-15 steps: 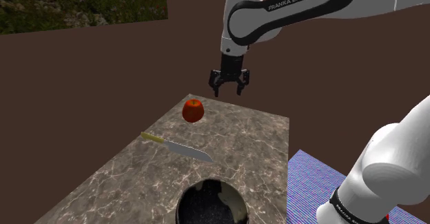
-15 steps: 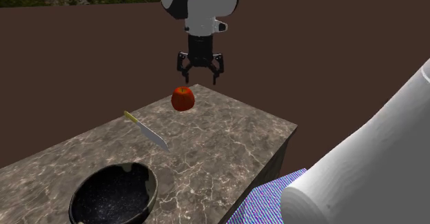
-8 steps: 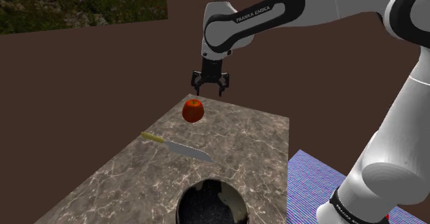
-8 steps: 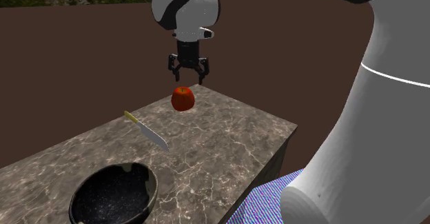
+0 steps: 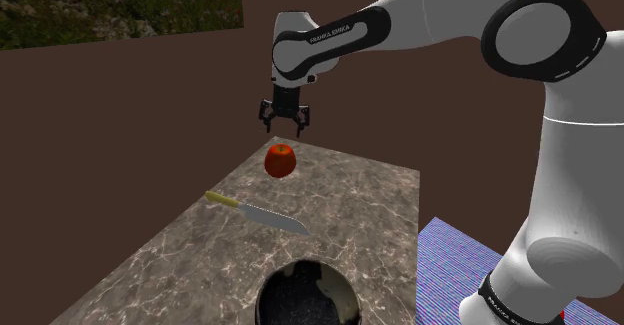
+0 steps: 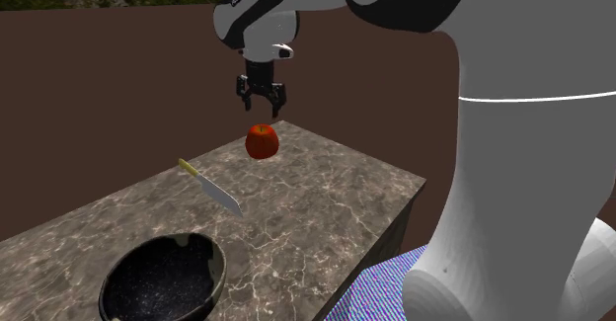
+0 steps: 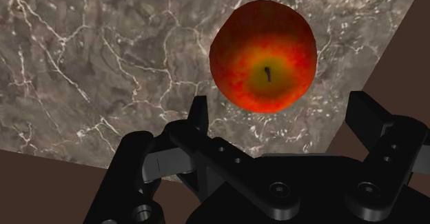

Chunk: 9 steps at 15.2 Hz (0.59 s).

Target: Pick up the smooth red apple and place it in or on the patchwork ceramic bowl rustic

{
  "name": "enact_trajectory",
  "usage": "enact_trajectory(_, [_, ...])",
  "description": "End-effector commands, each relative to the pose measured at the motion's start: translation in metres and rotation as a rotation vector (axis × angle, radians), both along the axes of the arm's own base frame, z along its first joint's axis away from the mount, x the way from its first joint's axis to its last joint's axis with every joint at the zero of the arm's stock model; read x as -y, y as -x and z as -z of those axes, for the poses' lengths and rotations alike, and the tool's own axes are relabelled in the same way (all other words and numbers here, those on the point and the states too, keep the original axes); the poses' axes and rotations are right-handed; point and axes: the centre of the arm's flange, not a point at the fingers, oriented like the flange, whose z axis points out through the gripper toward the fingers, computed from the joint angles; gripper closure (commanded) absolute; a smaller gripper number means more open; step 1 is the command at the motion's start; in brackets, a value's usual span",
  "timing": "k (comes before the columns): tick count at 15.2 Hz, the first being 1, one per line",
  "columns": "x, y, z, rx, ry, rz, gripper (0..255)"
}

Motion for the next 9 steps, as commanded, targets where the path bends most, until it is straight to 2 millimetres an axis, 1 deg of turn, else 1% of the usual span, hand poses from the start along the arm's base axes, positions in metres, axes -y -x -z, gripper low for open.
enact_trajectory(1, [0.000, -0.004, 0.009, 0.002, -0.001, 0.008, 0])
enact_trajectory(5, [-0.001, -0.006, 0.030, 0.002, -0.001, 0.008, 0])
enact_trajectory(6, [-0.002, -0.006, 0.039, 0.002, -0.001, 0.008, 0])
enact_trajectory(9, [-0.002, -0.006, 0.039, 0.002, -0.001, 0.008, 0])
